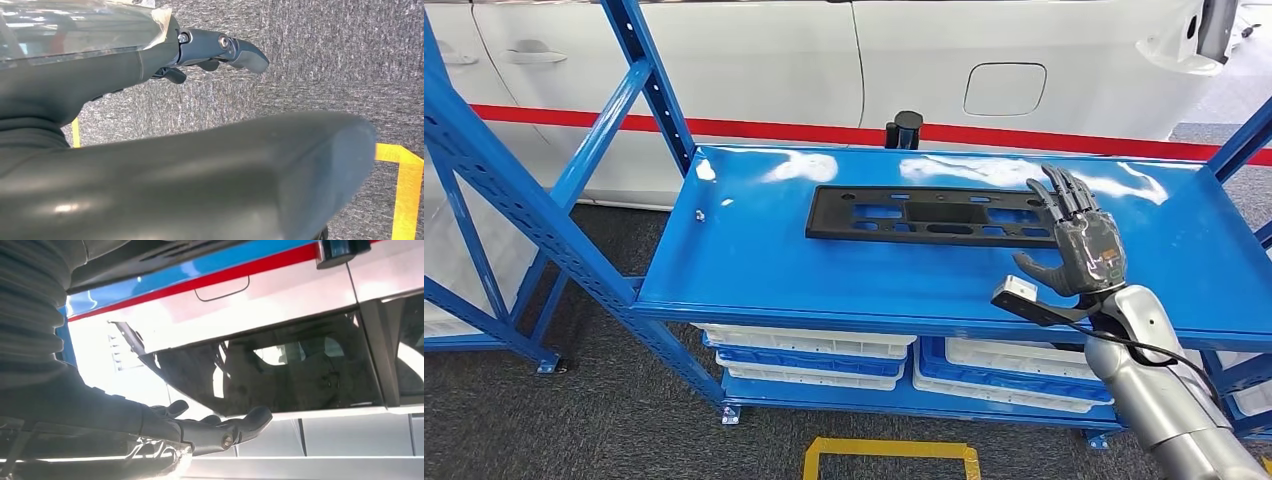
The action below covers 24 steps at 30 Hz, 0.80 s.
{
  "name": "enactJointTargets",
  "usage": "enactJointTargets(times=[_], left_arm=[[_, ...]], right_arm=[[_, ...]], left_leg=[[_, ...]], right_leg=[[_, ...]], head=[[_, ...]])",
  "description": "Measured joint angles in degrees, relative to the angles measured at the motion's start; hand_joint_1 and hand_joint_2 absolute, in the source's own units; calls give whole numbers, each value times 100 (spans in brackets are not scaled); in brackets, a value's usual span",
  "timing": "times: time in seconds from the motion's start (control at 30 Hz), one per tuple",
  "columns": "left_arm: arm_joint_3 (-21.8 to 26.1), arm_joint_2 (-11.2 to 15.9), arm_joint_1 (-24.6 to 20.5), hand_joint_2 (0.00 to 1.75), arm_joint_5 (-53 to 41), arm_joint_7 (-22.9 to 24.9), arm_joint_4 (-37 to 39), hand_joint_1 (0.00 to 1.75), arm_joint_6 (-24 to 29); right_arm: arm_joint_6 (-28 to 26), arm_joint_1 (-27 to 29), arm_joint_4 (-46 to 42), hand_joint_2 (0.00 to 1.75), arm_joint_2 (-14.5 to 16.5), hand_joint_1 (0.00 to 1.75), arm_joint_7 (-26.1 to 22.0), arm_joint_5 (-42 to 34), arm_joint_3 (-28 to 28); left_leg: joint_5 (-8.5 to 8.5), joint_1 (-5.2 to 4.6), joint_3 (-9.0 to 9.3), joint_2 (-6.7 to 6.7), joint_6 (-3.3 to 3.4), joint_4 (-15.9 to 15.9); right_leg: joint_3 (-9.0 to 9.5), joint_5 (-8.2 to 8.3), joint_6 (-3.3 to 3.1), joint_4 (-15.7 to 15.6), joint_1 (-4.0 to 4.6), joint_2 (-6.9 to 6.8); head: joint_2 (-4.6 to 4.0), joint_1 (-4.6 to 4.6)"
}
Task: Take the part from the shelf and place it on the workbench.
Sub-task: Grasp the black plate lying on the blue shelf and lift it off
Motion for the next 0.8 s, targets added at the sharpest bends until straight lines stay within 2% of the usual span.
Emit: enactJointTargets(times=[0.3, 0.53, 0.8], left_arm=[[-44, -2, -11, 0, -84, 13, 0, 0, -36], [-95, -4, -54, 0, -139, 27, 0, 0, -79], [-108, -17, -72, 0, -147, 32, 0, 0, -79]], right_arm=[[-20, 35, -330, 175, -176, 0, 31, 70, -176], [179, 248, -572, 175, -391, 0, 176, 117, -302], [272, 387, -729, 175, -468, 0, 207, 129, -341]], left_leg=[[0, 0, -1, -1, 0, 0], [0, -1, -4, -3, 1, 0], [0, -1, -5, -1, 0, 0]], right_leg=[[-1, 0, 0, 0, -1, 0], [-1, 0, 0, 0, -1, -2], [-4, 0, 0, 0, 0, -1]], head=[[0, 0], [0, -1], [0, -1]])
